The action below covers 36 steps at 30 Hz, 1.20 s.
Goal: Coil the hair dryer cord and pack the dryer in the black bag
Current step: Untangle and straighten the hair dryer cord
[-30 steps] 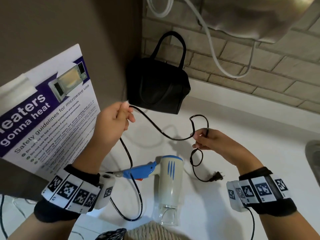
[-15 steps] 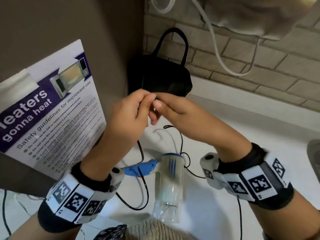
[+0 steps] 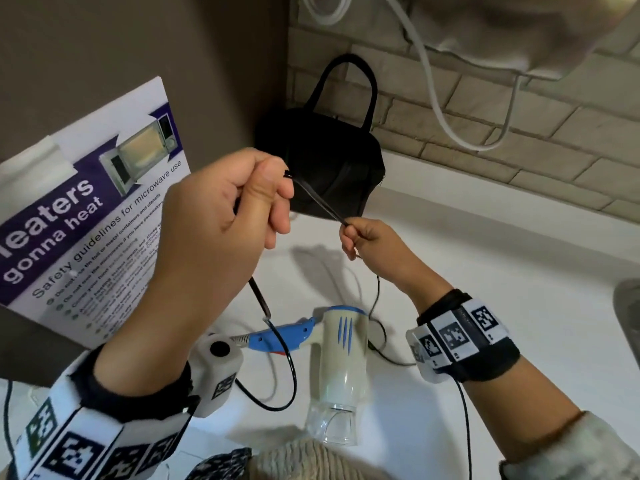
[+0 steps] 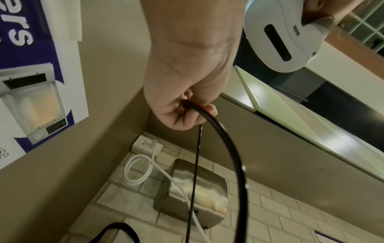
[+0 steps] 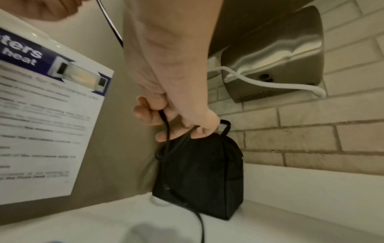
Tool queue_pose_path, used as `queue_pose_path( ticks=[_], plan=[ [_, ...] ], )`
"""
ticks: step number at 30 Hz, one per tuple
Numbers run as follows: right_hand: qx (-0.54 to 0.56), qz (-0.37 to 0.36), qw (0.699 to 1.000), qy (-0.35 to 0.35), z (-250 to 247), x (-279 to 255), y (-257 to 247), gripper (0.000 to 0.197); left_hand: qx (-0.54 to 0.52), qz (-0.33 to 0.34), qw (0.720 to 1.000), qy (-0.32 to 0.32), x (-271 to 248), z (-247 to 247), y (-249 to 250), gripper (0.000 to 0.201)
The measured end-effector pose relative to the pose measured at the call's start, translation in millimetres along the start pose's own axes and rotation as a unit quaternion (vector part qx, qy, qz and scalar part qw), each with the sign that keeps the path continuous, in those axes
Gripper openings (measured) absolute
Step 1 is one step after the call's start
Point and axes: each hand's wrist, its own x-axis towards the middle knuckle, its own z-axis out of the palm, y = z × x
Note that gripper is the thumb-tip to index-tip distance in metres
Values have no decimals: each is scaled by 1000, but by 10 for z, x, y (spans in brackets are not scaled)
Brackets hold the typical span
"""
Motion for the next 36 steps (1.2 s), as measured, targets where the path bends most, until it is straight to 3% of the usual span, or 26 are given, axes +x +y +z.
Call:
queue_pose_path(
  ticks=[5, 10, 15, 18, 20, 24, 28, 33, 36],
  plan=[
    [-59, 54, 997, -20, 15, 98, 284, 34, -18, 4, 1000, 13, 5, -79, 72, 33],
    [-113, 114, 987, 13, 39, 140, 479, 33, -38, 11, 999, 26, -20, -180, 109, 33],
    [-36, 133, 990, 5, 37, 106, 693, 34, -96, -20, 994, 38, -12, -361, -115, 32],
    [-8, 195, 980, 35, -53, 90, 783, 36, -37, -46, 998, 16, -84, -367, -249, 31],
    [29, 227, 972, 57, -145, 75, 835, 37, 69, -87, 993, -28, -147, -328, -422, 31],
    [60, 185, 977, 82, -380, 5, 691, 36, 224, -134, 963, -72, -267, -178, -883, 24],
    [16, 106, 991, 79, -526, -56, 313, 31, 290, -60, 947, -128, -343, 71, -1130, 37],
    [-66, 28, 997, 27, -477, -188, -179, 29, 325, -21, 905, -272, -170, 452, -917, 80],
    [-119, -23, 993, 0, -405, -255, -373, 28, 303, 6, 914, -268, 12, 671, -708, 66]
  ],
)
